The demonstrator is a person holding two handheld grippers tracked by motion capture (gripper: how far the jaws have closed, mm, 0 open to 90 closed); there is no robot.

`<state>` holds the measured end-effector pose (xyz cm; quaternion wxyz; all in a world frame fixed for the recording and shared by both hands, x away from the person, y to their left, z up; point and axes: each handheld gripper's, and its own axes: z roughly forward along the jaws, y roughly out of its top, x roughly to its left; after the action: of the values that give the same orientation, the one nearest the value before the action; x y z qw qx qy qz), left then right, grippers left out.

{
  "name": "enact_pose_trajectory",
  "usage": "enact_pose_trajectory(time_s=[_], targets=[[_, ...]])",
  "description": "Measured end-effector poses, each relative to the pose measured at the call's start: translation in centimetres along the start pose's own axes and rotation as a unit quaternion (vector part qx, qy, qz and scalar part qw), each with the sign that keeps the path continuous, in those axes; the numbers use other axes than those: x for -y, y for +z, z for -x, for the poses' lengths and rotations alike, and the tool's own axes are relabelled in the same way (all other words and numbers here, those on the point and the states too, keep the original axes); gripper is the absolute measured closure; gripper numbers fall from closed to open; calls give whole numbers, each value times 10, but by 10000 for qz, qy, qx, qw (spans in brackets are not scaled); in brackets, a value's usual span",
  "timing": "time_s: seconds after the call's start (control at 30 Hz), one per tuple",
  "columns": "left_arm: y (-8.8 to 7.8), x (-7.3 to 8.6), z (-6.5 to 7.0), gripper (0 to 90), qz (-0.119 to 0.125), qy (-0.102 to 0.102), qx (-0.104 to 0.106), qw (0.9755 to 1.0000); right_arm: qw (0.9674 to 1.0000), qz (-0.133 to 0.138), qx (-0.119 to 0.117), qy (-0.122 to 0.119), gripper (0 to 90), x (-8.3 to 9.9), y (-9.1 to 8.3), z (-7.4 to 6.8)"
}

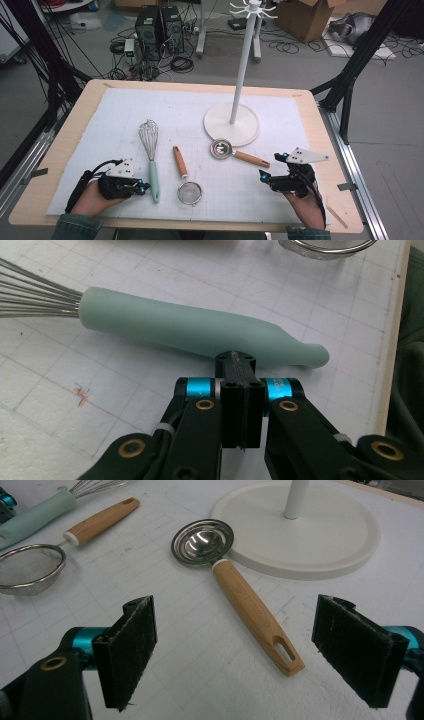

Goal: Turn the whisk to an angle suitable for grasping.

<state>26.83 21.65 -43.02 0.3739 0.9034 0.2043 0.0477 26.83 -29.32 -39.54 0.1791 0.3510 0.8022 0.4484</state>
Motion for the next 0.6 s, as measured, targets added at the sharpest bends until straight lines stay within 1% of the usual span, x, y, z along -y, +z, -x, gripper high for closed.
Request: enact_pose_trajectory(time_s=[0.17, 0.2, 0.3, 0.4, 0.5, 0.6], targets=[[0, 0, -2, 893, -20, -18, 6, 10000, 10000, -3, 1, -7, 171, 0, 0, 0], [0, 1, -3, 893, -45, 13, 6, 10000, 10000, 5, 6, -12, 171, 0, 0, 0], [0, 1, -3, 893, -50, 24, 15, 10000, 10000, 11, 9, -16, 171, 0, 0, 0], [1, 1, -1, 893, -40, -9, 23, 10000, 10000, 13, -1, -15, 171, 0, 0, -1], [1, 1, -1, 893, -57, 13, 20, 10000, 10000, 7, -16, -19, 171, -1, 0, -1], [1, 1, -2, 893, -95, 64, 76, 9999, 10000, 7, -16, -38, 171, -1, 0, -2]])
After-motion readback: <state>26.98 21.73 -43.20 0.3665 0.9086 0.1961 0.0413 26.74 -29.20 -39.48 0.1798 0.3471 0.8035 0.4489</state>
